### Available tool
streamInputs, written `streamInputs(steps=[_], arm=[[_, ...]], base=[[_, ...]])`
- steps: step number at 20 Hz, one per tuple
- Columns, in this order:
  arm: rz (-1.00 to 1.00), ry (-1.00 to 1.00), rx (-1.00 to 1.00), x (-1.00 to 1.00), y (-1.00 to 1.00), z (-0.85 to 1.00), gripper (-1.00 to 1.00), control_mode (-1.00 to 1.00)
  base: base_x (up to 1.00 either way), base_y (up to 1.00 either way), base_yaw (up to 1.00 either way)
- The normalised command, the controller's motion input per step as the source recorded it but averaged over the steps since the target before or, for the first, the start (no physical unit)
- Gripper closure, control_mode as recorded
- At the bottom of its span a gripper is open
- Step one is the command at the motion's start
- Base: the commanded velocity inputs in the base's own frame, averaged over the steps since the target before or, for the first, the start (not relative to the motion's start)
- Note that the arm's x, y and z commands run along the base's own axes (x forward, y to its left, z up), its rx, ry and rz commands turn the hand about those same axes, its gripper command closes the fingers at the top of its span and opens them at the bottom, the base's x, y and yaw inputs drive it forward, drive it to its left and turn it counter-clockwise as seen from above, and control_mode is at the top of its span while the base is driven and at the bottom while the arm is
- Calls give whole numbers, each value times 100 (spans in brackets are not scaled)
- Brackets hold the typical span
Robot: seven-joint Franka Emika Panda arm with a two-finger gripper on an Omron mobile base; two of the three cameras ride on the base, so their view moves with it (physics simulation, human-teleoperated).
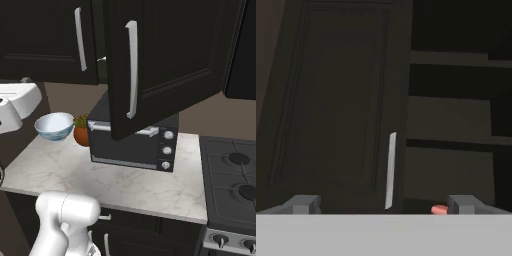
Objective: Pick the bar soap and bar soap from the cabinet and place them on the counter.
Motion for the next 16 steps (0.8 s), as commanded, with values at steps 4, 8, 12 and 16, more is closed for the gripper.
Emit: streamInputs(steps=[4,8,12,16], arm=[[-6,-2,3,19,0,0,-100,-100],[-2,0,6,21,0,0,-100,-100],[0,0,7,29,0,0,-100,-100],[0,0,7,35,0,0,-100,-100]], base=[[0,0,0],[0,0,0],[0,0,0],[0,0,0]])
